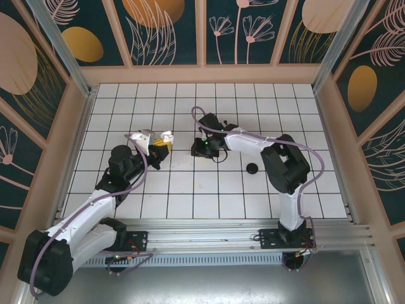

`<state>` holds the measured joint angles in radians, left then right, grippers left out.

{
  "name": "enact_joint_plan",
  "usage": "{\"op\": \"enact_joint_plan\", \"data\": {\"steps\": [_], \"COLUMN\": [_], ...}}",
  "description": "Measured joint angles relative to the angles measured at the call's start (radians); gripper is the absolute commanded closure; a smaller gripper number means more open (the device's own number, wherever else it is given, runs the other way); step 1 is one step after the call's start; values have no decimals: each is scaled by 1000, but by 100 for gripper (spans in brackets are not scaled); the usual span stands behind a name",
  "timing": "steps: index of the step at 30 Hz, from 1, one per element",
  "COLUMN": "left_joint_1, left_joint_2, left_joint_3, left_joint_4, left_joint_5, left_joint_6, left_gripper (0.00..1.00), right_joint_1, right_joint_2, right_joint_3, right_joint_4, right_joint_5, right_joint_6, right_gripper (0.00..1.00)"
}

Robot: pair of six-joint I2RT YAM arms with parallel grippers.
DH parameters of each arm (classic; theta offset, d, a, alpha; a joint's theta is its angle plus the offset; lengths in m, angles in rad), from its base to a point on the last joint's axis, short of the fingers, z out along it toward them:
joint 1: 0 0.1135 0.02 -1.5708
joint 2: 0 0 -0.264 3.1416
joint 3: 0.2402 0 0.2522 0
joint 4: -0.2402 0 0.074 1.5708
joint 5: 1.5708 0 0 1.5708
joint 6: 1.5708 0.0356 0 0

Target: Insert wireless bluetooth earbuds into charging case

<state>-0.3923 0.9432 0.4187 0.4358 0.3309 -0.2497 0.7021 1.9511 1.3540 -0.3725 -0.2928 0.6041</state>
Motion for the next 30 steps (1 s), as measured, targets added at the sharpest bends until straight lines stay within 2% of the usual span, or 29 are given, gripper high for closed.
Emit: {"op": "enact_joint_plan", "data": {"steps": [13, 30], "left_joint_1": [0, 0], "left_joint_2": [0, 0], "left_joint_3": [0, -2], "left_joint_4": [0, 0], "left_joint_5": [0, 0], "left_joint_6": [0, 1], "left_gripper": [92, 92], "right_joint_1": [-11, 13], "right_joint_2": [-2, 88], "right_joint_3": [-61, -20], "right_joint_4": [112, 126], "right_joint_5": [61, 88], "right_joint_6": [69, 84], "right_gripper": [70, 64]}}
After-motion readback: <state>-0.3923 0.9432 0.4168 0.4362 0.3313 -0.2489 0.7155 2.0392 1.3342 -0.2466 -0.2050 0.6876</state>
